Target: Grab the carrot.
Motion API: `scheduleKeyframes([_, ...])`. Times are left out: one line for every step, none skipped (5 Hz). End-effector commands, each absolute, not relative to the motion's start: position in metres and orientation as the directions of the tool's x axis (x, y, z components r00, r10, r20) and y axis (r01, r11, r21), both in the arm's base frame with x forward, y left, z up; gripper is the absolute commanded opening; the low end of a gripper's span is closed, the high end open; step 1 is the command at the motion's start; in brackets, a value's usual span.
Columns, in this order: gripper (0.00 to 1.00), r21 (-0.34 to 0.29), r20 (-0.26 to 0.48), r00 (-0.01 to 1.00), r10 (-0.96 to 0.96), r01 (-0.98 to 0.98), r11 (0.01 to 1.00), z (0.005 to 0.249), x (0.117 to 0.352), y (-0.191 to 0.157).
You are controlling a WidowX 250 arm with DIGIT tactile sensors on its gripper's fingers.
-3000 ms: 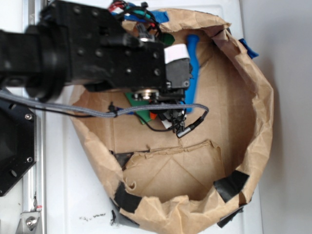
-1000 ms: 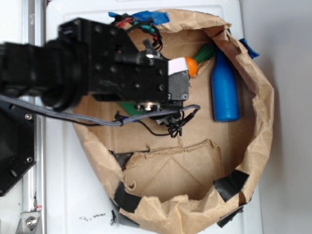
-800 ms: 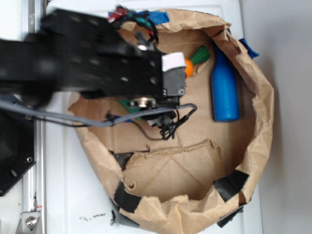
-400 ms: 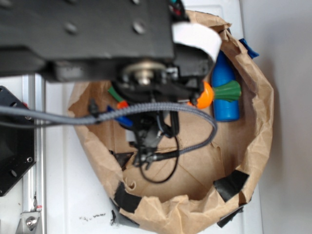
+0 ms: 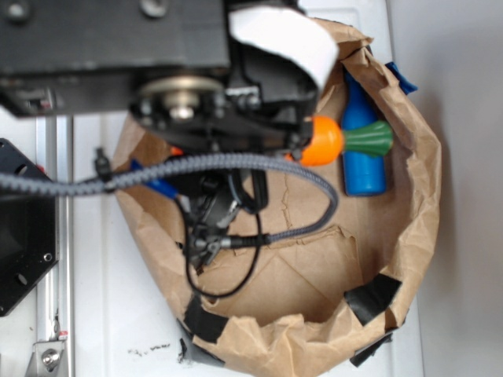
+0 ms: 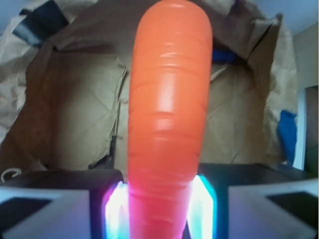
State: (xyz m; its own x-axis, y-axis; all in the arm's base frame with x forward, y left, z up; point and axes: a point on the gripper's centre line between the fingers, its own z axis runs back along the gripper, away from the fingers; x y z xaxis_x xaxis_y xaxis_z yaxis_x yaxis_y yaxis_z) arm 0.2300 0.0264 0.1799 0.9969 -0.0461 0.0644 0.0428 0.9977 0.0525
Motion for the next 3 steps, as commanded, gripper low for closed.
scheduleKeyframes([0.0,0.065,0.133,0.991,0.0,-0.008,0.998,0.1902,0.235,0.0407])
scheduleKeyframes([0.0,0.046,0.125,0.992,0.012,-0.018,0.999,0.1896,0.2355,0.0412])
scheduleKeyframes([0.0,0.06,0.139,0.99,0.025,-0.034,0.998,0.1892,0.2363,0.0429])
